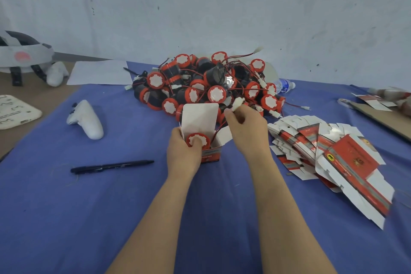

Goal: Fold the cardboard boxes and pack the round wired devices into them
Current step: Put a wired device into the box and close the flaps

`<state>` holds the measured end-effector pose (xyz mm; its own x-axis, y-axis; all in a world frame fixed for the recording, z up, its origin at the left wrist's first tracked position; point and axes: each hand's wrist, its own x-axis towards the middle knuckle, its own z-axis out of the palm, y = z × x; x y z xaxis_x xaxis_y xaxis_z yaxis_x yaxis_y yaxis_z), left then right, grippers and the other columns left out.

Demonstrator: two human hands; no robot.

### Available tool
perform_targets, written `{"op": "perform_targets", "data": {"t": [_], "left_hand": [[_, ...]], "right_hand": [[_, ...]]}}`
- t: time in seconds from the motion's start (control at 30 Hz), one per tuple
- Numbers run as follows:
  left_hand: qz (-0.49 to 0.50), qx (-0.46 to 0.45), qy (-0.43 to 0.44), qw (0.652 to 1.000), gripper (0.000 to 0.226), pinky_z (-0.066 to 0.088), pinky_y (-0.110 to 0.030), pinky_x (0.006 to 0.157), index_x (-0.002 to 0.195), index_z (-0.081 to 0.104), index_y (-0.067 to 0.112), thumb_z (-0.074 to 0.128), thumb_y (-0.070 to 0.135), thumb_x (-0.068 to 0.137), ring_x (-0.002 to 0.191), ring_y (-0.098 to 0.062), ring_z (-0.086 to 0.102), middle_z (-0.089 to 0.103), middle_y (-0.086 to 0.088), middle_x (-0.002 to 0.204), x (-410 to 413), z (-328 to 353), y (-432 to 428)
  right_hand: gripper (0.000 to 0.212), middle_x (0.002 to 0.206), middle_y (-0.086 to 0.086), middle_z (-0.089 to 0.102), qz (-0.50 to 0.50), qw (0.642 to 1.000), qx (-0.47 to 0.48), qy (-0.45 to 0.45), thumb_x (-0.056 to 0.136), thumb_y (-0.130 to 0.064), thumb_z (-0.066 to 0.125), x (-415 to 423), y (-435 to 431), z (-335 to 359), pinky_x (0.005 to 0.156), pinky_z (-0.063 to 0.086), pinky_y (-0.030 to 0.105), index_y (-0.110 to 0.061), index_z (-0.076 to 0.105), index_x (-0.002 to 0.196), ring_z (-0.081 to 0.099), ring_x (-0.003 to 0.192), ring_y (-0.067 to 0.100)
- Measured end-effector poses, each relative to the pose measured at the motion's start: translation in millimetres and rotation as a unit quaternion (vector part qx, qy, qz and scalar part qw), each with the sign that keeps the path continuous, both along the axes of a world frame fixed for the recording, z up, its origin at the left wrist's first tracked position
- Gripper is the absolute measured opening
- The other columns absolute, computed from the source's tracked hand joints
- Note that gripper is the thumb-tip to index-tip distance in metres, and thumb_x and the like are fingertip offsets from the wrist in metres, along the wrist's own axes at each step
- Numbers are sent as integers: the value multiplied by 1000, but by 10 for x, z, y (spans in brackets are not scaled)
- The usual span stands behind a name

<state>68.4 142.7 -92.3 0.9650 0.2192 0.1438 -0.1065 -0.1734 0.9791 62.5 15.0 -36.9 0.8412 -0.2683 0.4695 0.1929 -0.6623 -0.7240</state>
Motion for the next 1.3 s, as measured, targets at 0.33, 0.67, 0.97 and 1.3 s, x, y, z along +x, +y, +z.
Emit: {"op": "perform_targets", "data": {"t": [0.33,0.67,0.97,1.3], "left_hand": [[-38,-79,16,996,32,41,-17,60,109,42,26,66,26,88,83,-3,55,52,16,95,-43,15,-44],[-19,-42,19,999,35,38,-15,58,108,37,27,65,18,88,83,-6,52,52,6,108,-46,28,-57],[-18,-26,20,999,35,38,-15,58,109,35,28,64,20,89,92,-12,52,50,5,110,-54,29,-59],[-20,-19,21,999,35,36,-14,56,110,37,26,65,20,89,93,-12,53,52,3,112,-66,40,-52]], "right_hand": [[29,68,13,59,112,965,-132,197,94,-15,43,-15,161,-20,56,44,36,1,58,76,49,59,22],[53,45,-2,47,-36,972,217,81,95,-42,46,-71,-72,191,51,36,27,-1,65,68,41,45,11],[25,74,1,70,92,965,240,59,101,-20,44,-93,-19,179,58,51,15,-7,62,90,61,61,6],[46,68,3,60,172,778,595,105,98,-40,47,-44,39,34,52,46,17,-1,69,90,50,58,8]]}}
